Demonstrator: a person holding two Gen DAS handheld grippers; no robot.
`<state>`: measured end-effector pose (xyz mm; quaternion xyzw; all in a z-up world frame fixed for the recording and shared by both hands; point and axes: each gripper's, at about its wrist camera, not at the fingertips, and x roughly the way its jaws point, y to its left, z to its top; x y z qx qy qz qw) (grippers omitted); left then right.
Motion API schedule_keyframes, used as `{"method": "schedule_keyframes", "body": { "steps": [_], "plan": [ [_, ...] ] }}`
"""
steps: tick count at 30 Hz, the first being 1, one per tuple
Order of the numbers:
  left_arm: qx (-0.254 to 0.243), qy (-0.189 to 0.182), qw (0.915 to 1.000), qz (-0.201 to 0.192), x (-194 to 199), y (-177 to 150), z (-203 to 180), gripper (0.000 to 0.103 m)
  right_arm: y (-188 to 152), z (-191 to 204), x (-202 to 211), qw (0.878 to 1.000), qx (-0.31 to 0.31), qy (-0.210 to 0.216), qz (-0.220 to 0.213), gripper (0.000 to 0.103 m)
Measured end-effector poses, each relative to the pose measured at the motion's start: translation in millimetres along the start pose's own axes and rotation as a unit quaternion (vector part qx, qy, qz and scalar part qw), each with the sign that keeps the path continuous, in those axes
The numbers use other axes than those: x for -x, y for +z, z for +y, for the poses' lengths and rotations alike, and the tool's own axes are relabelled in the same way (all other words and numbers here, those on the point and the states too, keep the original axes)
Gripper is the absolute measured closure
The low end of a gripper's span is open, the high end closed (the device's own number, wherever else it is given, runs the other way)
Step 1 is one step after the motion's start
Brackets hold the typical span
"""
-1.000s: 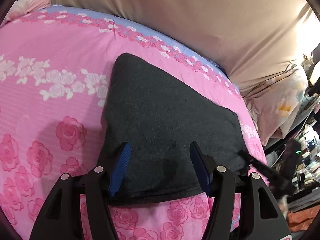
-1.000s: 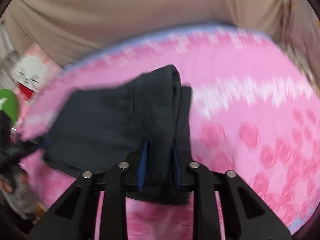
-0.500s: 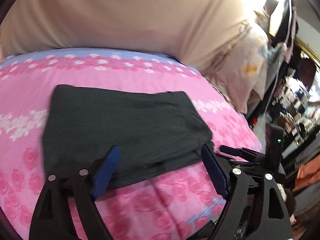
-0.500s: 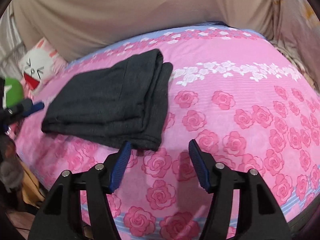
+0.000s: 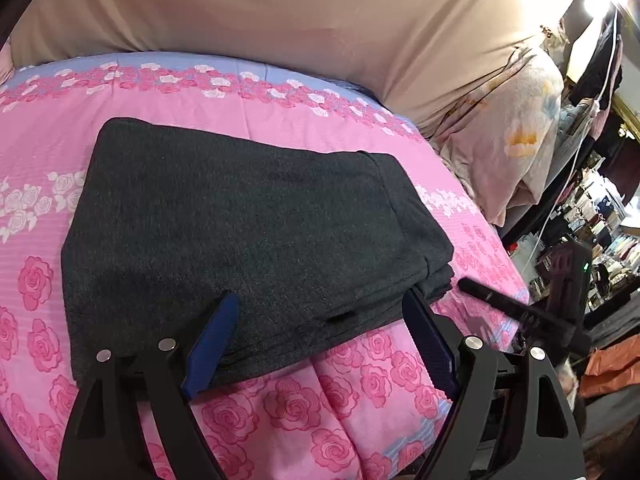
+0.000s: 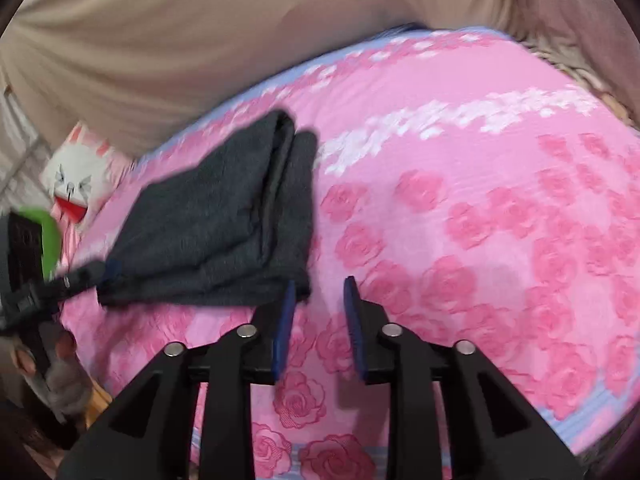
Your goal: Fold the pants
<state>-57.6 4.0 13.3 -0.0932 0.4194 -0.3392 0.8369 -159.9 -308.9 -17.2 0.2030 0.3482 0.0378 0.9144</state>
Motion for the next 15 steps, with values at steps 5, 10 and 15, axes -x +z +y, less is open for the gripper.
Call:
{"method": "schedule_keyframes", "body": {
  "steps": [5,10,15],
  "plan": [
    [0.036,-0.018,0.9986,-0.035,23,5,13,0.022,29,34,-18,0.998,0.035,0.044,-0.003,0.049],
    [0.066,0.059,0.9945,-0.056,47,8,45,0.022,19,60,-74,0.997,0.066,-0.007,0.041,0.074],
    [0.118,0.076,0.9867,-0.082,74,10,85,0.022,43,93,1,0.994,0.080,0.057,-0.039,0.087]
  ]
}}
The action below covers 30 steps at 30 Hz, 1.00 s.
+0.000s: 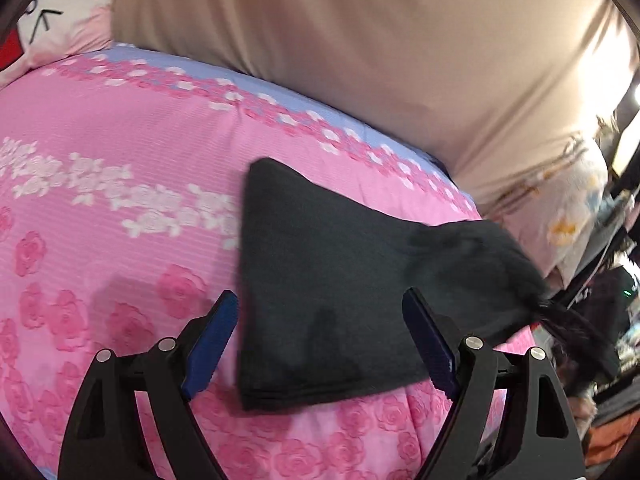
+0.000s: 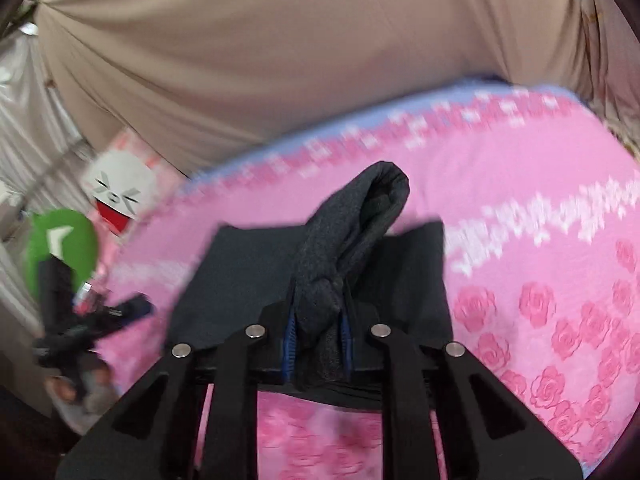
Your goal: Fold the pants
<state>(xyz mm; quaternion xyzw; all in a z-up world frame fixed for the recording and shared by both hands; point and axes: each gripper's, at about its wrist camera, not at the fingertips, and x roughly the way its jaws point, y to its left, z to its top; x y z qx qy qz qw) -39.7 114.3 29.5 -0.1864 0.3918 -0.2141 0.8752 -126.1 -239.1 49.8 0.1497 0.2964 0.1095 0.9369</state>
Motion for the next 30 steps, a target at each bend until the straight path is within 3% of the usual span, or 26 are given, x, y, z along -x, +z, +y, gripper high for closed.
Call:
{"method": "schedule_keyframes", "body": {
  "steps": [2,4,5,7,8,10,12,16,17,19,20,21,22,24,28,29,30],
  "plan": [
    [0.004,0.010,0.9999,-0.004,0,2,6,0.022,-6,-7,-6,1.000,0.005,-0.024,0.013,0.086],
    [0.009,0.013,0.9999,0.003,-3,0,11,0.022,-32,-36,-42,0.994,-0.007,-0.069,0.082,0.082],
    [0.012,0.012,0.9998,0.008,-6,-1,12,0.022,-43,-52,-55,0.991,-0.021,-0.087,0.102,0.074],
    [0.022,0.014,0.9994,0.023,-15,-4,14,0.022,-47,-66,-44,0.993,-0.073,-0.048,0.076,0.070],
    [0.023,0.016,0.9992,0.028,-18,-5,14,0.022,-42,-63,-37,0.994,-0.074,-0.050,0.069,0.069],
    [0.023,0.017,0.9992,0.027,-19,-2,9,0.022,-23,-48,-18,0.997,-0.040,-0.066,0.030,0.067],
    [0.010,0.002,0.9998,0.015,-19,10,-5,0.022,-6,-35,-15,0.998,-0.022,-0.045,0.021,0.070],
    [-0.024,-0.019,0.9995,0.006,-39,35,-41,0.017,27,-6,-51,0.999,0.028,-0.013,0.027,0.074],
    [-0.024,-0.009,0.9995,0.016,-53,39,-43,0.017,29,-6,-71,0.999,0.031,-0.016,0.039,0.074],
    [-0.011,0.055,0.9962,0.067,-103,43,-30,0.020,29,-26,-123,0.994,0.022,-0.061,0.083,0.075],
    [-0.003,0.071,0.9942,0.081,-116,43,-22,0.029,29,-38,-144,0.993,0.010,-0.066,0.093,0.087],
    [-0.022,0.077,0.9954,0.052,-118,43,-20,0.024,30,-48,-148,0.996,-0.004,-0.060,0.063,0.100],
    [-0.038,0.110,0.9920,0.049,-120,43,-22,0.028,33,-55,-148,0.996,-0.033,-0.053,0.071,0.103],
    [-0.041,0.113,0.9916,0.048,-121,42,-21,0.033,39,-58,-132,0.994,-0.078,-0.031,0.064,0.098],
    [-0.010,0.080,0.9959,0.040,-93,35,-10,0.033,21,-41,-90,0.998,-0.033,-0.043,0.039,0.087],
    [-0.008,0.074,0.9965,0.039,-84,29,-8,0.030,13,-42,-91,0.997,-0.025,-0.051,0.052,0.076],
    [-0.010,0.069,0.9968,0.039,-72,21,-5,0.022,2,-47,-94,0.995,-0.018,-0.060,0.072,0.075]
  ]
}}
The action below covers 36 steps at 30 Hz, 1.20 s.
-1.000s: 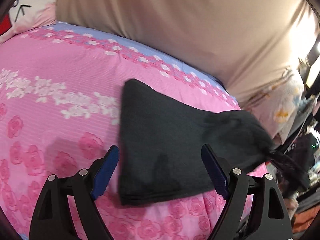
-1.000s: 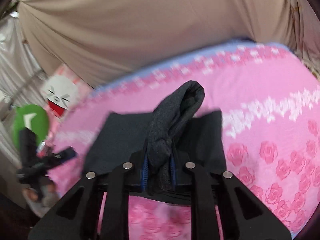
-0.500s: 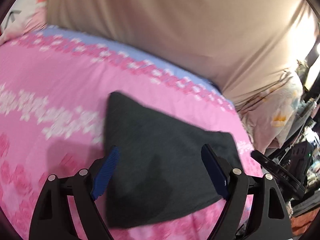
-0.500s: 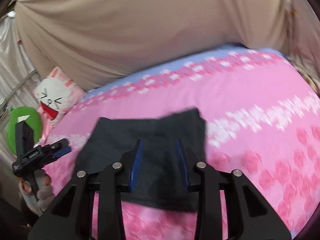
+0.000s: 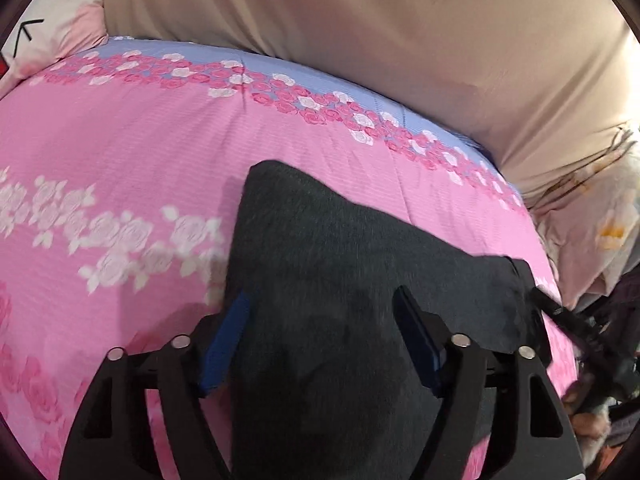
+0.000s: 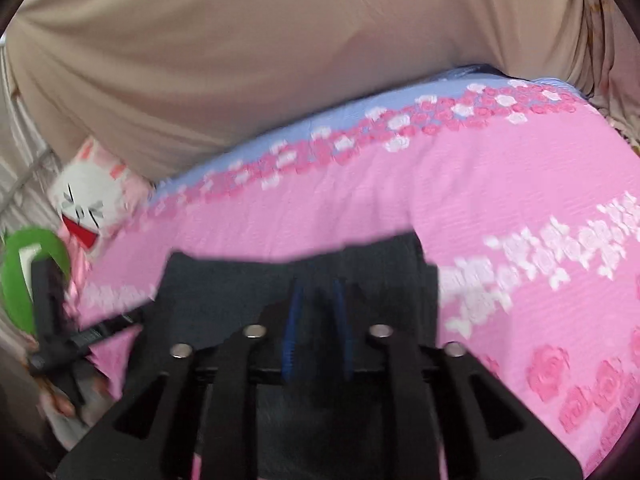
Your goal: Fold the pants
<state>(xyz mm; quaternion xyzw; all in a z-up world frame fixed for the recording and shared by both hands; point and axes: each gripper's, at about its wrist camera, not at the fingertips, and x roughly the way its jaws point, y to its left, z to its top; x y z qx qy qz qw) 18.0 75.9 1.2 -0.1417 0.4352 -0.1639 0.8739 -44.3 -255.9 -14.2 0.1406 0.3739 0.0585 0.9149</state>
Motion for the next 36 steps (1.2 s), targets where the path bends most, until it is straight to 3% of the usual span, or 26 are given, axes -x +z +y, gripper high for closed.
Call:
{"method": "schedule_keyframes", "body": {
  "steps": [4,8,11,13,14,15,17,21,22,23,25,29,31,33,36],
  "plan": [
    [0.011,0.008,0.9996,0.023,15,-30,15,0.018,-27,-4,27,1.000,-0.010,0.005,-0.017,0.074],
    [0.017,0.012,0.9996,0.022,22,-44,19,0.017,-36,-11,42,0.999,-0.030,-0.015,-0.031,0.046],
    [0.001,0.034,0.9993,0.017,16,-45,9,0.019,-43,-20,28,0.999,-0.033,-0.030,0.001,0.047],
    [-0.018,0.029,0.9992,0.021,11,-45,3,0.055,-47,-21,26,0.999,-0.038,-0.020,0.003,0.053],
    [-0.021,0.019,0.9992,0.028,10,-45,1,0.066,-47,-19,28,0.999,-0.033,-0.011,0.004,0.066],
    [-0.022,0.022,0.9992,0.026,10,-44,-1,0.079,-47,-16,31,0.999,-0.032,-0.011,0.002,0.070],
    [-0.027,0.031,0.9990,0.016,18,-41,-1,0.093,-46,-10,41,0.999,-0.033,-0.002,-0.005,0.075],
    [-0.009,0.017,0.9996,0.023,39,-34,18,0.096,-50,-7,55,0.999,-0.036,0.017,-0.005,0.075],
    [-0.008,0.028,0.9990,0.032,33,-35,25,0.096,-54,-8,51,0.999,-0.037,0.009,0.001,0.073],
    [-0.004,0.046,0.9979,0.046,23,-38,33,0.096,-61,-12,41,0.999,-0.036,-0.006,0.017,0.064],
    [0.002,0.037,0.9987,0.036,25,-42,40,0.093,-67,-20,43,0.998,-0.064,0.005,0.005,0.055],
    [-0.025,0.085,0.9960,0.014,41,-42,23,0.094,-64,-12,67,0.998,-0.057,0.003,-0.027,0.053],
    [-0.056,0.090,0.9943,-0.007,53,-45,1,0.094,-61,6,81,0.998,-0.020,0.001,-0.056,0.059],
    [-0.075,0.079,0.9940,-0.013,56,-47,-16,0.094,-57,17,82,0.998,-0.002,0.005,-0.065,0.074],
    [-0.095,0.077,0.9925,0.006,39,-51,-35,0.094,-56,23,54,0.999,0.017,-0.013,-0.035,0.087]
  ]
}}
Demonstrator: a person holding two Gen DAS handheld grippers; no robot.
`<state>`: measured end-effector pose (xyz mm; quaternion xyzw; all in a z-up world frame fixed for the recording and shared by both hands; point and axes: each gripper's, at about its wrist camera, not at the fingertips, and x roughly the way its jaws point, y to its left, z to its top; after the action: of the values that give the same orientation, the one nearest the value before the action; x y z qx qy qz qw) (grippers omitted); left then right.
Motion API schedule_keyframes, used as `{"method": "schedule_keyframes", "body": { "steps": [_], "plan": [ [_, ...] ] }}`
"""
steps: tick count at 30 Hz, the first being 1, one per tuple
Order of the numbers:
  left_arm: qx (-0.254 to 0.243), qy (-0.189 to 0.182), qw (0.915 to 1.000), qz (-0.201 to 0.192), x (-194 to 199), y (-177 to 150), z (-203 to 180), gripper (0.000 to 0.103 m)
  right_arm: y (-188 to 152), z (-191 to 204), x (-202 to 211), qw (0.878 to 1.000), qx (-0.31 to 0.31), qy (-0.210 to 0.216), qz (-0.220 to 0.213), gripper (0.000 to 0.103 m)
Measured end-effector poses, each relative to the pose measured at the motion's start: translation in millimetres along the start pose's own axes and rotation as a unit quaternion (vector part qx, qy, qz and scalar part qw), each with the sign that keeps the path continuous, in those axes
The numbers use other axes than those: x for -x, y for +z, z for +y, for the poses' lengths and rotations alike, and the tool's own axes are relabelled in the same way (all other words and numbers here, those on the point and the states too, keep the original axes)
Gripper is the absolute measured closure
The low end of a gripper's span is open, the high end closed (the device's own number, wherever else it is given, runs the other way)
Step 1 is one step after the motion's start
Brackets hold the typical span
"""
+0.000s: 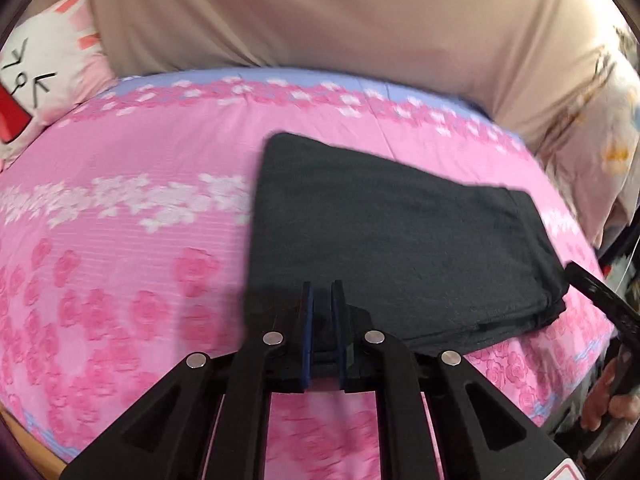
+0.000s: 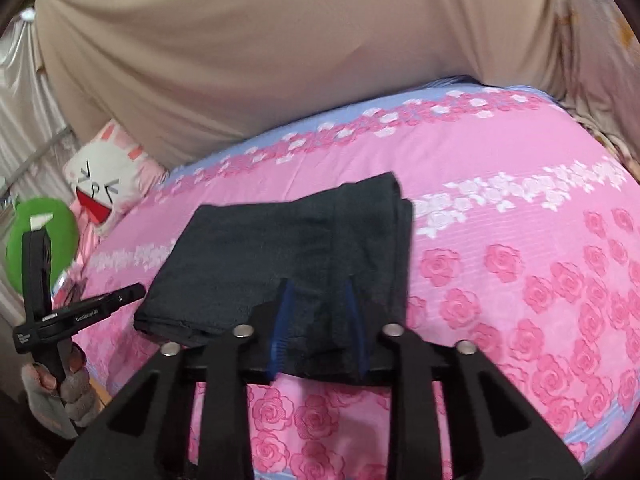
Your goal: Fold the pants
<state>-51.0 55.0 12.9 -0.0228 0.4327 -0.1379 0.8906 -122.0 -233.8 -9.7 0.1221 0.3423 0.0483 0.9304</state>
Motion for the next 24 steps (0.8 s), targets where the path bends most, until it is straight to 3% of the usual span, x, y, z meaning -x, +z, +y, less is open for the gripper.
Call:
{"method": "schedule_keyframes", "body": {
  "steps": [1,3,6,9,13,21,22,23,24],
  "plan": [
    [-0.004,0.003,1.0000,0.007,-7,0,-4,0.094,-4,-6,-20,1.000,-0.005,-0.020,0.021,0.090],
    [-0.017,0.031,0.9994,0.004,-15,-3,-13,0.093,-4,-9,-19,1.000,-0.011,-0.020,0.015,0.095],
    [-0.031,0.054,0.9981,-0.001,-17,-3,-21,0.094,9,3,0,1.000,-0.008,-0.011,-0.007,0.090],
    [-0.028,0.054,0.9982,-0.002,-19,-2,-19,0.093,16,12,6,1.000,0.008,-0.012,-0.025,0.090],
    [-0.028,0.053,0.9982,-0.002,-21,-2,-19,0.093,10,-8,-38,0.999,-0.010,-0.025,0.032,0.091],
    [-0.032,0.056,0.9979,-0.002,-23,-1,-19,0.091,14,-7,-4,1.000,-0.027,-0.010,-0.001,0.086],
    [-0.031,0.057,0.9979,-0.003,-21,-2,-18,0.085,12,-11,0,0.999,-0.033,-0.008,-0.001,0.082],
    [-0.027,0.062,0.9977,-0.010,-17,-3,-17,0.077,10,-16,3,0.999,-0.043,-0.003,-0.001,0.072],
    [-0.027,0.063,0.9975,-0.017,-12,-4,-17,0.065,7,-20,7,0.999,-0.051,0.002,-0.001,0.063]
  ]
}}
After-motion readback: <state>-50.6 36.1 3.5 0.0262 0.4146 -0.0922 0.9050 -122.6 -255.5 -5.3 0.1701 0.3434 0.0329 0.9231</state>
